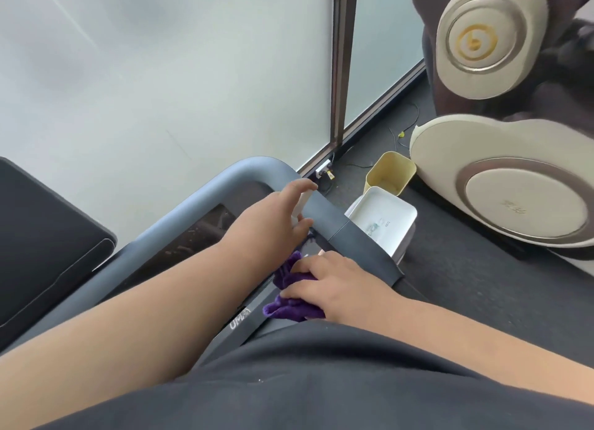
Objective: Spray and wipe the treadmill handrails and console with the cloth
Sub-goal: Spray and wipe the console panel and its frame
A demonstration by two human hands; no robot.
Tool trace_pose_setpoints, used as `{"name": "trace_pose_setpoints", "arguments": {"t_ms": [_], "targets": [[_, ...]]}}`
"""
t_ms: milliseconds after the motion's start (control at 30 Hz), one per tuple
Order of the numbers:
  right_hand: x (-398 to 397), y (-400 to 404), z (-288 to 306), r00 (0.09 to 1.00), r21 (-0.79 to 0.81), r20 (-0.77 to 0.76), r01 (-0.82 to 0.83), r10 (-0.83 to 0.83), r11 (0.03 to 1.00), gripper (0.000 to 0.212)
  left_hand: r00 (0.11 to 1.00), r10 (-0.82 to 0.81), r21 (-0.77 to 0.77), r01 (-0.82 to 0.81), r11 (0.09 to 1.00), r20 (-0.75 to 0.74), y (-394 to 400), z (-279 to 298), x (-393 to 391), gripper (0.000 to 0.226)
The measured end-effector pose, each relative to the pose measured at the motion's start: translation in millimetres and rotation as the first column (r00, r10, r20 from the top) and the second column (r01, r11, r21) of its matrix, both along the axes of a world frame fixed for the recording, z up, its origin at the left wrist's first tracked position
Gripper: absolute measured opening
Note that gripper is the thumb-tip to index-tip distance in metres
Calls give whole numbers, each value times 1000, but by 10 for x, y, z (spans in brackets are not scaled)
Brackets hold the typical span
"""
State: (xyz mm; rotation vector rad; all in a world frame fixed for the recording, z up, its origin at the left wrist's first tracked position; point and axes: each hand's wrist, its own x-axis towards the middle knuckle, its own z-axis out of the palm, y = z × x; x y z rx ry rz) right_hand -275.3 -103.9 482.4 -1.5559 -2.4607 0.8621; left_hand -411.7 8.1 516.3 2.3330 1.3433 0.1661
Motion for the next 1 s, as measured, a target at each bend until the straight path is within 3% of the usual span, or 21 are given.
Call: {"name": "trace_pose_setpoints", "arguments": {"t_ms": [133,267,533,667,800,1000], "targets": [[79,-38,21,999,-24,-38,36,-37,999,42,996,-44,10,45,999,-76,-15,-133,94,46],[162,-119,93,987,-10,-119,104,-104,995,45,989,-83,-1,83,997,-126,-13,-223,139,43],[219,-156,126,987,-4,-101,123,-123,992,48,992,-55,9,57,998,-115,10,-229,210,38],[272,-192,158,947,82,-224,254,-230,964,48,999,19,26,-17,1000,-49,10,-178,87,41],[286,-142,199,882,38,-314,381,-351,924,49,996,78,45,-77,996,-38,94,-136,-86,41],[172,-113,214,944,100,-296,181,-144,978,46,968,240,94,-232,968,-74,351,-130,-396,43]]}}
